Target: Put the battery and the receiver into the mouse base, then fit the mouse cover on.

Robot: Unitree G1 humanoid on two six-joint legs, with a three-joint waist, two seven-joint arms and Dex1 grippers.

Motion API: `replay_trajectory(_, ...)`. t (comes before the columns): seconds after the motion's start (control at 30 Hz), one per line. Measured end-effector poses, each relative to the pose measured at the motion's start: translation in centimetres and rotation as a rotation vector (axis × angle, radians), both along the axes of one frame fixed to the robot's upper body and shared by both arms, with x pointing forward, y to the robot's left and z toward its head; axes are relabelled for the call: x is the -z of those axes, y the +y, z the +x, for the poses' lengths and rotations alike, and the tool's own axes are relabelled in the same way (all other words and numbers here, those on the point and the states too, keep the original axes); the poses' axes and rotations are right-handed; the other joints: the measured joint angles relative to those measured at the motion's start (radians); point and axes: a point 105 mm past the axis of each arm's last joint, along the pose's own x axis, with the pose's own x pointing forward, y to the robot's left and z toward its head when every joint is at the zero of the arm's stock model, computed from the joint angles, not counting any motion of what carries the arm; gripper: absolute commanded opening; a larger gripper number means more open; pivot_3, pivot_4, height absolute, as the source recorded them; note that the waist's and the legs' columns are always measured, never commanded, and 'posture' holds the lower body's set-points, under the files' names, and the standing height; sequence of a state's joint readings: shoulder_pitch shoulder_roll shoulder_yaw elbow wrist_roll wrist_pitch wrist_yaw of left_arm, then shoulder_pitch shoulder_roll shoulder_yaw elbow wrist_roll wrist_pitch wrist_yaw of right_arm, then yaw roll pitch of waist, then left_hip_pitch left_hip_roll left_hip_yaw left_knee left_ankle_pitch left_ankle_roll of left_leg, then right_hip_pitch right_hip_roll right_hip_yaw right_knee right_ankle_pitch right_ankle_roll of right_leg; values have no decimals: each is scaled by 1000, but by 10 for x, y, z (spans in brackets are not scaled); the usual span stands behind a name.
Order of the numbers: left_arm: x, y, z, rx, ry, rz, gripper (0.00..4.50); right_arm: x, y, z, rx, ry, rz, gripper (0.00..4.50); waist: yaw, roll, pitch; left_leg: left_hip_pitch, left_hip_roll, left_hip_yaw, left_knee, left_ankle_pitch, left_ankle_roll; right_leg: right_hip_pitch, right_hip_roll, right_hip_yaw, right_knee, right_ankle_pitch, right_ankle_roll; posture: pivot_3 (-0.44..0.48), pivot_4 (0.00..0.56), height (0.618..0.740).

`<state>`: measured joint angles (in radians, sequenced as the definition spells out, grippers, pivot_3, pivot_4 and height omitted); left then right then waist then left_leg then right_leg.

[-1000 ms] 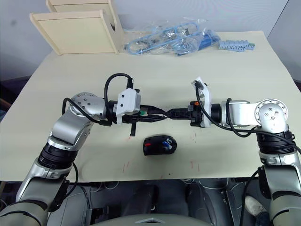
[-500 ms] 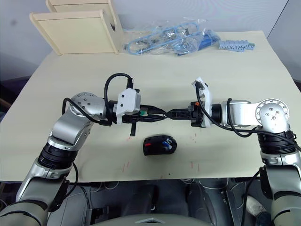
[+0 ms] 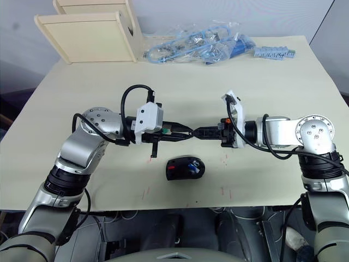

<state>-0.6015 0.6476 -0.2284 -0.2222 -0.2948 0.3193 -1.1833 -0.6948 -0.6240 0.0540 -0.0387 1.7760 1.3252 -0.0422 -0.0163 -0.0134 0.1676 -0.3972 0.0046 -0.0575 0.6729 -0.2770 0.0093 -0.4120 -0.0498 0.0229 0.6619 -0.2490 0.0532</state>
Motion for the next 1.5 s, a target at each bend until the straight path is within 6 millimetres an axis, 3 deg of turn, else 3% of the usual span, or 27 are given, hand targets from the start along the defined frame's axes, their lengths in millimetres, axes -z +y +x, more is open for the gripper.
replay_trajectory(1.1, -1, 0, 0, -2, -3, 1, 41, -1, -1, -1, 5, 4, 5, 1444, 0, 0, 0, 0, 0, 0, 0, 0, 0, 0, 0, 0, 0, 0, 0, 0, 150, 740)
replay_trajectory(1.2, -1, 0, 0, -2, -3, 1, 41, -1, -1, -1, 4, 4, 5, 577, 0, 0, 0, 0, 0, 0, 0, 0, 0, 0, 0, 0, 0, 0, 0, 0, 150, 740)
replay_trajectory(1.23, 0, 0, 1, -5, -4, 2, 41, -1, -1, -1, 0, 5, 9, 104, 0, 0, 0, 0, 0, 0, 0, 0, 0, 0, 0, 0, 0, 0, 0, 0, 150, 740)
replay_trajectory(1.5, 0, 0, 2, -10, -7, 7, 41, -1, 0, -1, 4, 3, 11, 43, 0, 0, 0, 0, 0, 0, 0, 0, 0, 0, 0, 0, 0, 0, 0, 0, 150, 740)
